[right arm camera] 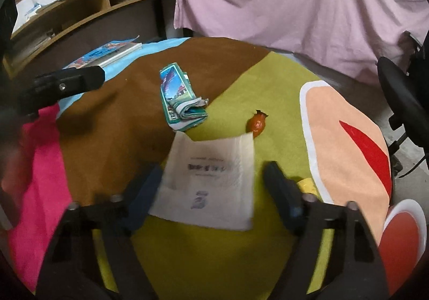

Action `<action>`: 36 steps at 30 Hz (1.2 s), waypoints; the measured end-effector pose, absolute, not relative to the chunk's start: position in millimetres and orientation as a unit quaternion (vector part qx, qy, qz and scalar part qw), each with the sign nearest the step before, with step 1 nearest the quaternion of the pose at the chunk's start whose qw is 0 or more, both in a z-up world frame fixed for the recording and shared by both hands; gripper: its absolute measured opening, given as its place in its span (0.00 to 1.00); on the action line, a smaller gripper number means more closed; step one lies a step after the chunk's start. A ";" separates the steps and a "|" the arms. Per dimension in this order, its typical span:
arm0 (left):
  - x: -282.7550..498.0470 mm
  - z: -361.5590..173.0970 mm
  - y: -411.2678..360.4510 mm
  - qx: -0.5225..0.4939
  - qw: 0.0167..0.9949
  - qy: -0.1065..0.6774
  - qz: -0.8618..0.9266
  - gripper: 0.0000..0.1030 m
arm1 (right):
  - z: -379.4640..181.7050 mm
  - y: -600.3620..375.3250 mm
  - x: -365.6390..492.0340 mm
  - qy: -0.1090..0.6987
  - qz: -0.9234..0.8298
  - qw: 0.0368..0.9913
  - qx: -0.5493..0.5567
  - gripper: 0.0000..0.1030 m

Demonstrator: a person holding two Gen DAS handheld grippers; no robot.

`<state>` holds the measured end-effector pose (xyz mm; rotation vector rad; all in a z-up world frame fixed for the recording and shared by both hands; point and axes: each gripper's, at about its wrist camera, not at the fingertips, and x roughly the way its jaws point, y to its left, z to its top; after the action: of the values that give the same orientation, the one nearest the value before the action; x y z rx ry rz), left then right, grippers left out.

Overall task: Collect trash
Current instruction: 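Grasp the green-blue wrapper with the left gripper while the right grasps the white paper sheet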

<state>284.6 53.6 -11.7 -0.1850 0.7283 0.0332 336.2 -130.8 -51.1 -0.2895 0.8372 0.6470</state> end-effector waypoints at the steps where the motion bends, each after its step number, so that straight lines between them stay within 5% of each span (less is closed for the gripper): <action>1: 285.6 -11.8 52.6 -0.089 0.929 0.359 0.013 0.80 | -51.2 -130.7 337.7 0.397 0.304 0.855 -0.136 0.85; 9: 300.0 -13.6 39.8 -0.097 0.921 0.375 -0.039 0.71 | -44.0 -141.1 335.4 0.381 0.297 0.868 -0.117 0.73; 26: 351.8 -25.9 5.1 -0.049 0.909 0.406 -0.085 0.19 | -42.8 -153.0 333.2 0.381 0.295 0.872 -0.091 0.52; 36: 337.2 -26.3 1.0 -0.037 0.916 0.393 -0.074 0.12 | -43.2 -155.3 334.2 0.385 0.300 0.869 -0.084 0.51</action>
<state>337.2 1.0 -26.3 -0.0753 0.8096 -0.1520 334.2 -155.3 -43.2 -0.1759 0.8057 0.6273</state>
